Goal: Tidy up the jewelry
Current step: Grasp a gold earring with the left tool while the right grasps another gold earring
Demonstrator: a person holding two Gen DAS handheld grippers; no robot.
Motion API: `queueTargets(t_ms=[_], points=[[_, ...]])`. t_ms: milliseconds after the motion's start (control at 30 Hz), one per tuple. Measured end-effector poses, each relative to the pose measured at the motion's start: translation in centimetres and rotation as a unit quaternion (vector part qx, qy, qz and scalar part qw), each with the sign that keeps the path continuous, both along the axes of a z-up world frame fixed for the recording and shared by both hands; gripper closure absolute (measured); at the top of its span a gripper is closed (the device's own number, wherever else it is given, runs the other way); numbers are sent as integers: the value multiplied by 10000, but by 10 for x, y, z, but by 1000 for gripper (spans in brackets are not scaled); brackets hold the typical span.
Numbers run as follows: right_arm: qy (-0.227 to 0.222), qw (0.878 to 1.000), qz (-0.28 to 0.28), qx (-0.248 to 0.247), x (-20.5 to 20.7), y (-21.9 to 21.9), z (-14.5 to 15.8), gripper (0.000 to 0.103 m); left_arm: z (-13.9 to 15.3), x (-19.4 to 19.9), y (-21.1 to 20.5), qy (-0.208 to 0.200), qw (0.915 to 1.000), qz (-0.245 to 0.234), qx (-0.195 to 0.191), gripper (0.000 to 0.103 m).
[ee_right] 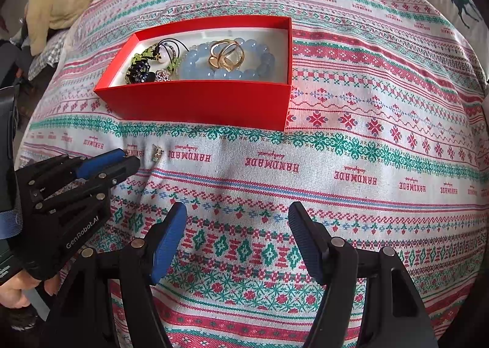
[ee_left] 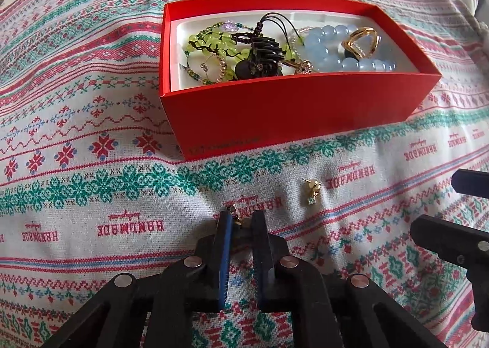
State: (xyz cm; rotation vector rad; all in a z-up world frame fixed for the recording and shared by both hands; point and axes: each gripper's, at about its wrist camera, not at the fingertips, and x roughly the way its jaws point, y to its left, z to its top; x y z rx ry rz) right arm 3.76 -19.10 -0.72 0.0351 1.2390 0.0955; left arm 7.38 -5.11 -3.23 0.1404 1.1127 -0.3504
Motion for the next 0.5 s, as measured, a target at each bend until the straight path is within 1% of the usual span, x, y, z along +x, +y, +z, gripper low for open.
queueTargets(t_ms=[167, 367, 500], points=[[-4, 10000, 57, 14, 4, 7, -1, 31, 3, -2, 6, -43, 9999, -67, 86, 96], [11, 9998, 200, 27, 8, 22, -6, 31, 9, -10, 30, -151, 9997, 6, 188, 96], [-39, 9996, 258, 48, 12, 33, -10, 31, 13, -16, 47, -175, 9997, 68, 170, 96]])
